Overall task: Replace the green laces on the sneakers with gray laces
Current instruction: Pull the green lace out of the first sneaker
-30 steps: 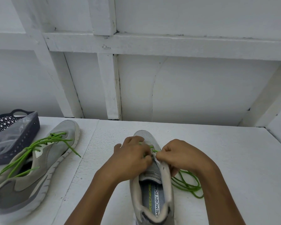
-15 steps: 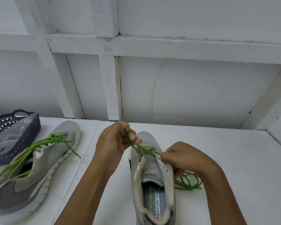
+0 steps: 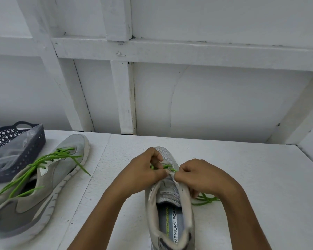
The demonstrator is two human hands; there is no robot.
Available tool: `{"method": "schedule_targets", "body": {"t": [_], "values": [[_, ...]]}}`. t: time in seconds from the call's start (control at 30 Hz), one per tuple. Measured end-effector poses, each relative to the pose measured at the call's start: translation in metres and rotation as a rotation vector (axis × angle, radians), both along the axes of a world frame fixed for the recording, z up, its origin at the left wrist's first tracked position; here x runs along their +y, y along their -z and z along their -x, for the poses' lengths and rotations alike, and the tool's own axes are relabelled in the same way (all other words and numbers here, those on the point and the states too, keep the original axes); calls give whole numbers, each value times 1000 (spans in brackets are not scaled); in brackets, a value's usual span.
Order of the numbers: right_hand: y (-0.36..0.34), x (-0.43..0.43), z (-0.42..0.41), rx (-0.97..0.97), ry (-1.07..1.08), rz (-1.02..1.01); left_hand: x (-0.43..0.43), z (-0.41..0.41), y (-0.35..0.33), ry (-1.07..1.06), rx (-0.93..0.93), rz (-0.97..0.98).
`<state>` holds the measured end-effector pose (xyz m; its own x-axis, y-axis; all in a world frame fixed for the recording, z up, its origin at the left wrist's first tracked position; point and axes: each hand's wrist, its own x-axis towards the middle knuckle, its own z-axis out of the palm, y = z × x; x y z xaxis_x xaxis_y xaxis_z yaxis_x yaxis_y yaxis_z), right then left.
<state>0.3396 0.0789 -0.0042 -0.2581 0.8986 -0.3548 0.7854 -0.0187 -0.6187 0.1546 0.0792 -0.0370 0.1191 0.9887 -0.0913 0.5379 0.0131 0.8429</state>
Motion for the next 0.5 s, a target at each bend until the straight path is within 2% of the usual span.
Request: {"method": "schedule_targets", "body": {"t": [0.3, 0.4, 0.5], "values": [[0, -1, 2, -34, -33, -38, 0, 0, -5, 75, 36, 28], [1, -1, 2, -22, -35, -50, 0, 2, -7, 82, -4, 32], [2, 0, 3, -14, -29, -56, -2, 4, -11, 50, -148, -4]]}}
